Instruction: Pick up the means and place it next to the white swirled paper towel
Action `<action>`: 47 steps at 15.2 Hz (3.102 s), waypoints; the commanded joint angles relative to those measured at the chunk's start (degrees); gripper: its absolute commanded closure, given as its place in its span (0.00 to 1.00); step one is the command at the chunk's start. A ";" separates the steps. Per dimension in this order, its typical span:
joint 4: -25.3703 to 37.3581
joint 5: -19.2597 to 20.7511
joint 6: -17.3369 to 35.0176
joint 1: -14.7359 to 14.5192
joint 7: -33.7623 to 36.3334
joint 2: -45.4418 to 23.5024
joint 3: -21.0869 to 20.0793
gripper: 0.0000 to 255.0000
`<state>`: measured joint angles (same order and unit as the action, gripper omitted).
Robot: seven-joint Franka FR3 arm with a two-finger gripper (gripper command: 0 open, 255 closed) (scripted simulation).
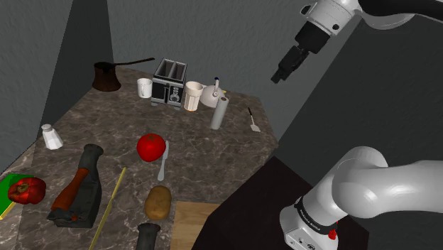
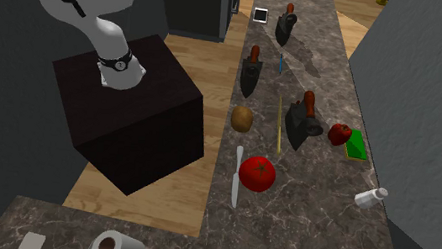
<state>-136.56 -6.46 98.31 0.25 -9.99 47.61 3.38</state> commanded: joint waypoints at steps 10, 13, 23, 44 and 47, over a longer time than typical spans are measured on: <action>-12.10 -8.00 14.07 -1.28 13.21 -1.72 -9.06 0.00; -14.65 -11.02 19.47 -2.12 17.46 -4.25 -12.41 0.00; -16.69 -20.07 39.73 -4.60 31.08 -20.62 -23.93 0.00; 8.25 2.91 71.53 -17.15 77.26 -73.35 -23.21 0.00; 14.77 3.26 72.34 -21.27 80.97 -79.88 -20.12 0.00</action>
<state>-123.92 -3.21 170.60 -19.99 69.84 -30.34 -17.56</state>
